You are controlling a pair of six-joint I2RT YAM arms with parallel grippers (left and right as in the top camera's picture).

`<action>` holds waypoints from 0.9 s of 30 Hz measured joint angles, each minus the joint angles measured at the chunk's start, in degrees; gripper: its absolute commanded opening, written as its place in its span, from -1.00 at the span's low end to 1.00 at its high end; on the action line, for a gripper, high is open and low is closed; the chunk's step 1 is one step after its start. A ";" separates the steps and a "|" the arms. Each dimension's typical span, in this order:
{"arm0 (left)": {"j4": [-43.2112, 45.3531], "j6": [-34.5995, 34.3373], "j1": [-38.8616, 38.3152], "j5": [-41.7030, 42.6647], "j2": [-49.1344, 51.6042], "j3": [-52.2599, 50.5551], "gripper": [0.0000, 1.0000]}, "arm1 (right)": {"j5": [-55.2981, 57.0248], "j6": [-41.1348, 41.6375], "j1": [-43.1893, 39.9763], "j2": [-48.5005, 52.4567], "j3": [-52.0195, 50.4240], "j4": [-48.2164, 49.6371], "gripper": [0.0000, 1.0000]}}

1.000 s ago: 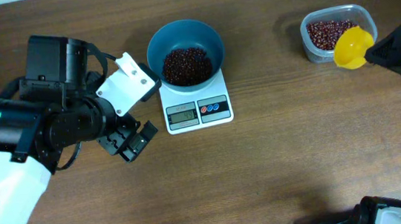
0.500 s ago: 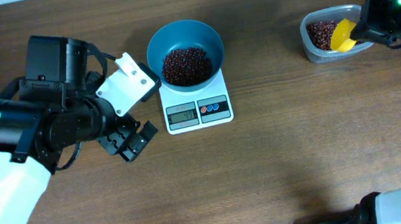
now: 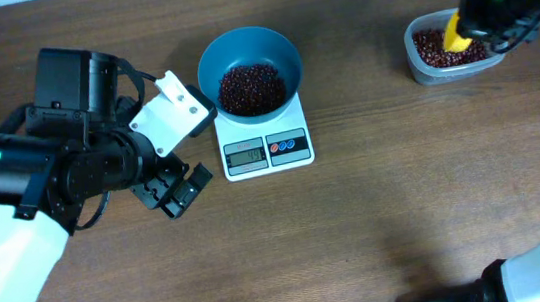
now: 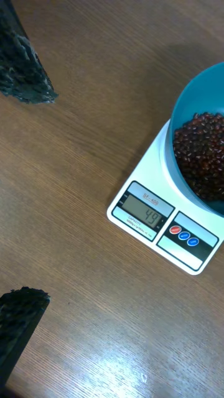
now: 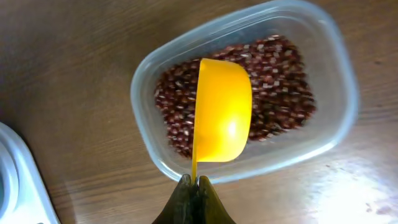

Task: Scoop item into bowl and weigh 50g on scale
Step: 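Dip the scoop into the red beans in the tub, then lift the scoop and carry it over the blue bowl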

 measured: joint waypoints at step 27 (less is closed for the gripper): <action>-0.04 0.00 0.00 0.00 0.00 0.00 0.97 | -18.49 -0.52 -0.02 -7.72 -0.22 -1.09 -0.92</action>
